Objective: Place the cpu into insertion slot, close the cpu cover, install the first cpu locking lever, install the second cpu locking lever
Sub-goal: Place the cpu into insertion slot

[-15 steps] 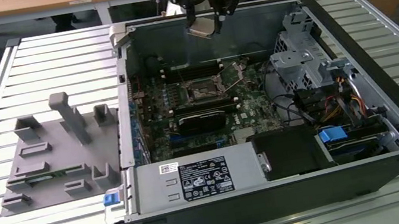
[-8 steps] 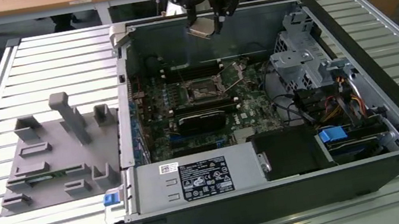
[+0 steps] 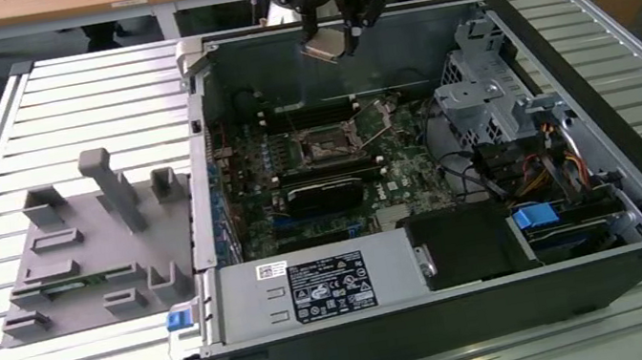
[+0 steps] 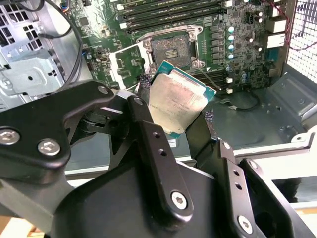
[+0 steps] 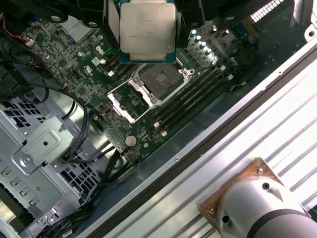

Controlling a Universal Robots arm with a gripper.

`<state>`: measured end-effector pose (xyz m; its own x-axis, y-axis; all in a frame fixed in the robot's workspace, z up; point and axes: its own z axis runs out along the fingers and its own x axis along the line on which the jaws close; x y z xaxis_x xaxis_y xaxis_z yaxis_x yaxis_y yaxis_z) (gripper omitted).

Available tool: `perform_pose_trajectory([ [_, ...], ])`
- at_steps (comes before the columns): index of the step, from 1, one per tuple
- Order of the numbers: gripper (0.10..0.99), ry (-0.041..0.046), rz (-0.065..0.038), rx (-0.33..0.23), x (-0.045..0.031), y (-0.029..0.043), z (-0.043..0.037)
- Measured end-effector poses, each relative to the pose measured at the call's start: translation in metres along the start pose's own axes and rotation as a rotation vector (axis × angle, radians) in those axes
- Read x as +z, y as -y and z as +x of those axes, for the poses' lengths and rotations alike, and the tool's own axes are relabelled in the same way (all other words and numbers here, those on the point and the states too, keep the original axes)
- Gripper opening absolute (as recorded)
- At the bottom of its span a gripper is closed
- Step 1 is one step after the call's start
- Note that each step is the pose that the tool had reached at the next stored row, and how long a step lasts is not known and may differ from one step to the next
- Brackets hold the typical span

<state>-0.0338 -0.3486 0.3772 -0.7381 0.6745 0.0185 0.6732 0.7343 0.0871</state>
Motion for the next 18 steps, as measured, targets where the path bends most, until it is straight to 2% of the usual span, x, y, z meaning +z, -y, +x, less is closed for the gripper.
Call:
perform_pose_trajectory([
  [18, 0.541, 0.0109, -0.002, 0.125, 0.0006, 0.0000, 0.0000],
])
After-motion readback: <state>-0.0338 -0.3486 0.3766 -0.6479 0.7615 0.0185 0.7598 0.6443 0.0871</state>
